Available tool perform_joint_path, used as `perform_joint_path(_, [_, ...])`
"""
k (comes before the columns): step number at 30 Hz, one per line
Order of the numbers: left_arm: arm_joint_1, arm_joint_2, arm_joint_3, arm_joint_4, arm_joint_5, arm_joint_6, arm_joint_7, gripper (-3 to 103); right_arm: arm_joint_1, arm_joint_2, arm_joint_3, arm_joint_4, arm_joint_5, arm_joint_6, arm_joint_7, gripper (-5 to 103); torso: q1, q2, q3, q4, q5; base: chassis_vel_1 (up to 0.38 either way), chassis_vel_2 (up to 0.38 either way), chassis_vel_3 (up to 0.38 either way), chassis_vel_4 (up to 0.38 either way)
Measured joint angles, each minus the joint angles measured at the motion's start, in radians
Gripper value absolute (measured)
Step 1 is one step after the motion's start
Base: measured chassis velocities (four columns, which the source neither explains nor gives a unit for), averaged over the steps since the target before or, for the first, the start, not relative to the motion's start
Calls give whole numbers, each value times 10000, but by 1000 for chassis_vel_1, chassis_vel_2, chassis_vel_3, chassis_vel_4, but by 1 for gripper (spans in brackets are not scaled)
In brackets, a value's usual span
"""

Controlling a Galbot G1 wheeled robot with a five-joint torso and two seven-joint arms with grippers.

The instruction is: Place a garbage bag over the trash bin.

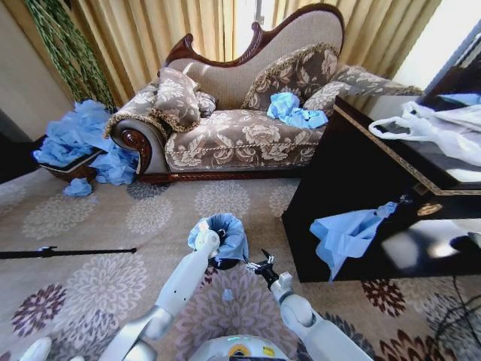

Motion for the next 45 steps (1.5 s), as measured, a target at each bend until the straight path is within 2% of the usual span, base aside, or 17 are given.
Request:
perform_joint_path(7, [476,491,301,-2108,169,307,-39,93,-628,-159,388,715,24,-29,131,100,0,1,0,-5,1,0,0,0,0])
perform_joint_path(9, [893,799,254,-3147,842,187,786,99,-801,-233,557,1019,98,-50,140,100,0,0,0,0,1,0,0,0,0])
perform_joint_path(10, [893,799,254,-3147,842,187,786,99,-801,-233,557,1019,98,-50,140,100,0,0,0,0,1,0,0,0,0])
perform_joint_path(11, [1144,975,217,-3565,1675,-16,1597,100,-933,-254,727,1188,148,-53,147,100,0,1,-1,3,-1,0,0,0,0])
perform_joint_path(12, [1455,1260,205,-3806,3415,-666,2904,100,-1236,-258,1101,1445,166,-60,147,100,-1,1,-2,4,3,0,0,0,0])
perform_joint_path(13, [1455,1260,205,-3806,3415,-666,2904,100,-1236,-258,1101,1445,166,-60,147,100,-1,1,-2,4,3,0,0,0,0])
perform_joint_path(14, [1800,1580,142,-3898,5054,-1445,4025,100,-1550,-260,1472,1734,172,-77,145,100,0,1,-1,-11,-4,0,0,0,0])
perform_joint_path(15, [2066,1815,57,-3992,6045,-1884,4520,100,-1733,-274,1691,1996,179,-116,127,100,0,1,0,-11,-6,0,0,0,0])
perform_joint_path(16, [2066,1815,57,-3992,6045,-1884,4520,100,-1733,-274,1691,1996,179,-116,127,100,0,1,0,-11,-6,0,0,0,0])
perform_joint_path(18, [2956,2555,-404,-4659,7524,-2612,5164,100,-2127,-299,2223,2621,113,-213,99,100,-1,1,-2,0,1,0,0,0,0])
perform_joint_path(19, [2956,2555,-404,-4659,7524,-2612,5164,100,-2127,-299,2223,2621,113,-213,99,100,-1,1,-2,0,1,0,0,0,0])
perform_joint_path(23, [6390,3327,-2600,-6107,8466,-2833,5759,100,-2665,469,3568,3617,-493,-417,210,100,0,1,-1,-1,-8,0,0,0,0])
perform_joint_path(24, [6390,3327,-2600,-6107,8466,-2833,5759,100,-2665,469,3568,3617,-493,-417,210,100,0,1,-1,-1,-8,0,0,0,0])
perform_joint_path(28, [9053,2627,-4498,-6715,9042,-3268,6016,100,-3369,1444,4650,4153,-1580,-236,-51,100,-1,1,-2,5,1,0,0,0,0])
perform_joint_path(31, [9915,2104,-5085,-7144,9157,-3338,5767,100,-3837,1896,5001,4473,-2010,-64,-198,100,-1,1,-2,-2,-2,0,0,0,0])
perform_joint_path(39, [11164,511,-5640,-8275,9573,-3468,5126,100,-5486,2312,5230,5463,-2474,23,-703,100,-2,2,-1,-1,0,0,0,0,0])
perform_joint_path(45, [11233,268,-5613,-8551,9725,-3648,5314,100,-5631,2291,5255,5574,-2382,158,-620,100,0,1,0,0,1,0,0,0,0])
